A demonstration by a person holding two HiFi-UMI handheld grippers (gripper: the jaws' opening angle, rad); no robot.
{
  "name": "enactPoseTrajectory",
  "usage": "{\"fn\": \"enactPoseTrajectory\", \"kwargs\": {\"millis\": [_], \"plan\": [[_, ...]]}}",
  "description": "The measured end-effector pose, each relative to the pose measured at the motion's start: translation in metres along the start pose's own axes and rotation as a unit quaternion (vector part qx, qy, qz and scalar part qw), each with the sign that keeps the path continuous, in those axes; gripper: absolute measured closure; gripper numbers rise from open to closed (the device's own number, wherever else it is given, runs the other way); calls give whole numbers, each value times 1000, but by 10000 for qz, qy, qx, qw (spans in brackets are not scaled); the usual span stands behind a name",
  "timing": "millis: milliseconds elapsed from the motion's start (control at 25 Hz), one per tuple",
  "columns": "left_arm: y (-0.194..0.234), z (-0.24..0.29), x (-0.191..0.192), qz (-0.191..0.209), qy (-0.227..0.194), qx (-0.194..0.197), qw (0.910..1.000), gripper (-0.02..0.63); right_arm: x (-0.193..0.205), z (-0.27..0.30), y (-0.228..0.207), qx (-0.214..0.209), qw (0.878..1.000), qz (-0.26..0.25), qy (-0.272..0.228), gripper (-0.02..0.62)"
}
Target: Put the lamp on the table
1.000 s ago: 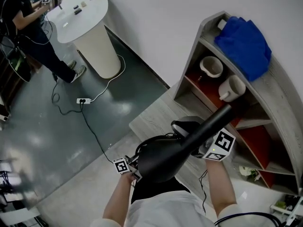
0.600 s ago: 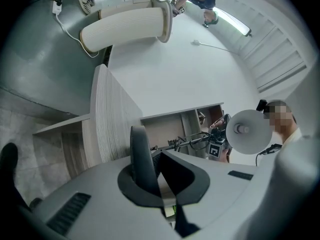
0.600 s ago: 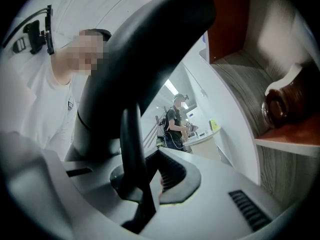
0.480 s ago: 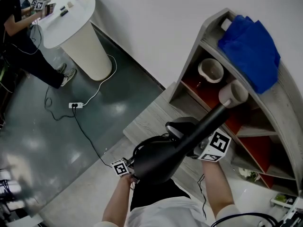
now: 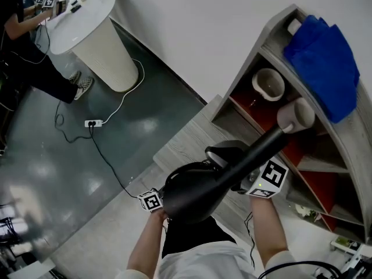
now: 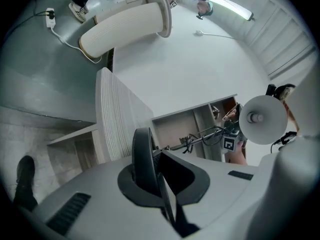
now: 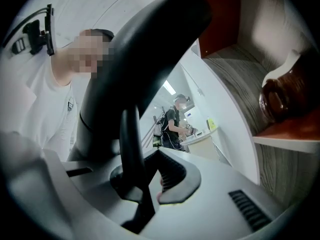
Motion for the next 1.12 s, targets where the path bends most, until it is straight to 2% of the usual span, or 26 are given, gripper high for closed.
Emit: {"fn": "enactPoseTrajectory", "kwargs": {"millis": [160, 360, 480, 640, 760, 840, 960, 1000, 1120], "plan": [[3, 4, -5, 76, -166, -76, 9998, 597, 9, -10, -6, 148, 9996, 203, -127, 580], [13, 14, -6, -13, -367, -285, 9989, 597, 5, 1, -8, 24, 10000, 31, -43, 580], [12, 19, -1, -109, -285, -317, 9990, 595, 2, 3, -11, 17, 10000, -28, -21, 580], [10, 25, -6, -113, -251, -196, 9994, 559, -6, 5, -15, 25, 9999, -157, 16, 580], [8, 21, -2, -545, -132, -147, 9983, 523, -10, 6, -17, 45, 9999, -128, -36, 580], [3, 18, 3, -880, -120, 107, 9960, 522, -12, 7, -16, 38, 9999, -112, -58, 579], [-1, 15, 3, -844, -109, 335, 9958, 522, -13, 7, -17, 72, 9999, -111, -107, 580], [0, 13, 3, -837, -146, 300, 9959, 522, -12, 5, -18, 93, 9998, -107, -120, 580], [10, 3, 3, -1284, -384, 8, 9910, 522, -11, 3, -19, 155, 9997, -131, -136, 580]]}}
Point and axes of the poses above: the fingertips, and each gripper's own axes: z forward along the fingers, y to its left, x out of its underside, the point moved 1 cm from there along -z, backward along the fingers, and after that the axes turned 15 degrees about -y, right-handed, at the moved point
